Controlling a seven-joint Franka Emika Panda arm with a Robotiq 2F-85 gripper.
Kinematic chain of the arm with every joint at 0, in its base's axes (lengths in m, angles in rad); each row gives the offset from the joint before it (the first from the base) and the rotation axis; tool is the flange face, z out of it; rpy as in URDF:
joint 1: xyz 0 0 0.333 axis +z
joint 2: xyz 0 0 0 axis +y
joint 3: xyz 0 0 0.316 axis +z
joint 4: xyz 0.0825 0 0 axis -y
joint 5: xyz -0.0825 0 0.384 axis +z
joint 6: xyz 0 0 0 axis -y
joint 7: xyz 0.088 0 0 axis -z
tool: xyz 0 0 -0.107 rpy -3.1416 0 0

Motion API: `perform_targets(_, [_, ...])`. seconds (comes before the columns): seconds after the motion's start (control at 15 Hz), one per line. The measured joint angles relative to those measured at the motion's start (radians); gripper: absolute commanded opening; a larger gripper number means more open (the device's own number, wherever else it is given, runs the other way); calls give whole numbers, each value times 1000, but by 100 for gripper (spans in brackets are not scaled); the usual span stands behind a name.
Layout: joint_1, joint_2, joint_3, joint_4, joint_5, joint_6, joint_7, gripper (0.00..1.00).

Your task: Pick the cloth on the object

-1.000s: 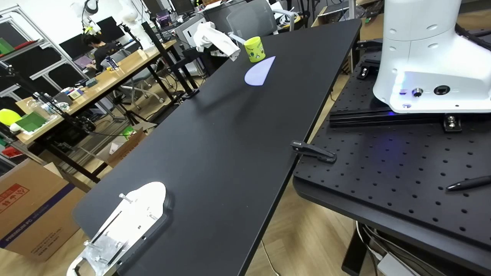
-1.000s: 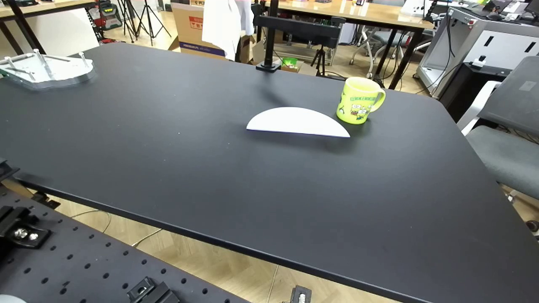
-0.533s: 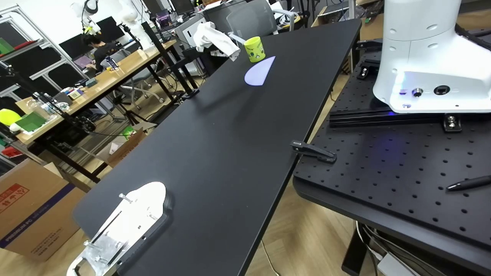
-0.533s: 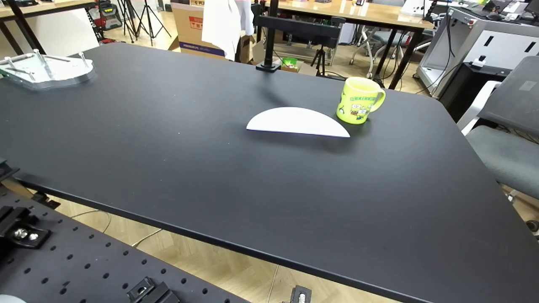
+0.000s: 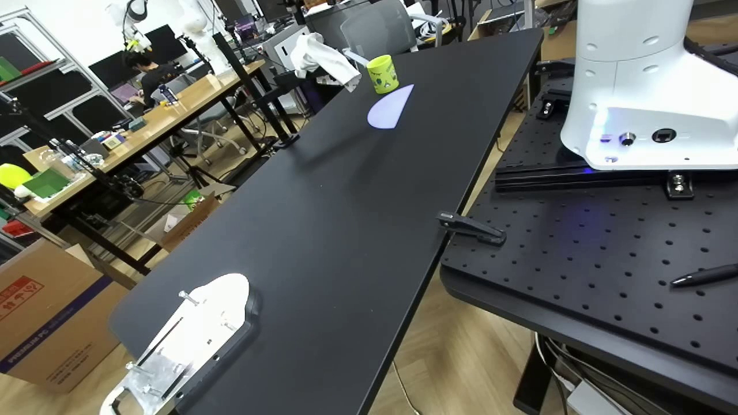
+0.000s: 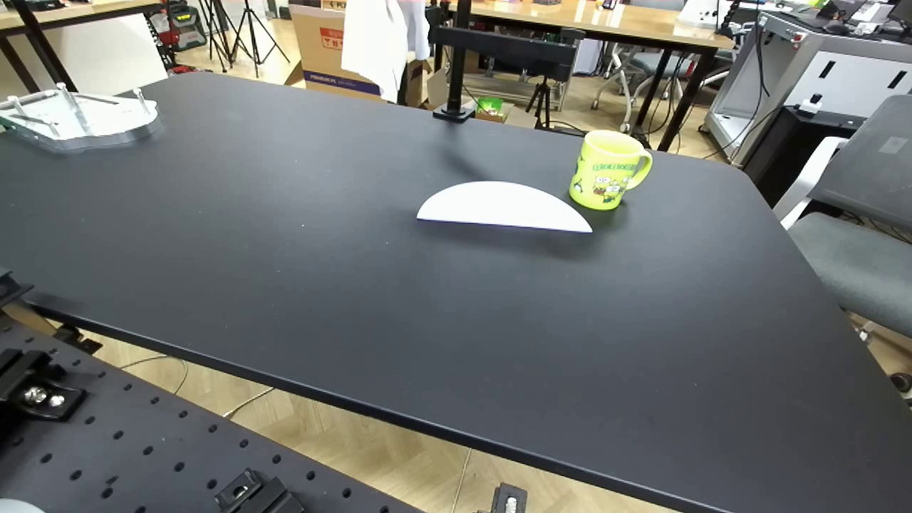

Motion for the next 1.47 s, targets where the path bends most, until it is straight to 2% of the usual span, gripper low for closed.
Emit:
perform_targets(0.33, [19,86,1,59,31,-20,0,100])
perform_targets(0.4, [20,101,1,72,40,-36,0,77])
perform_targets(0.47, [21,115,1,87,51,-57,0,74])
perform_targets(1.13, [21,189,-8,197,157,-213,-1,4])
perform_targets(1.27, [19,198,-15,218,207,-257,-8,0])
perform_targets(1.4, [17,204,-22,236,247,-293,-14,0])
perform_targets(1.47, [15,206,-25,245,266,-309,-18,26])
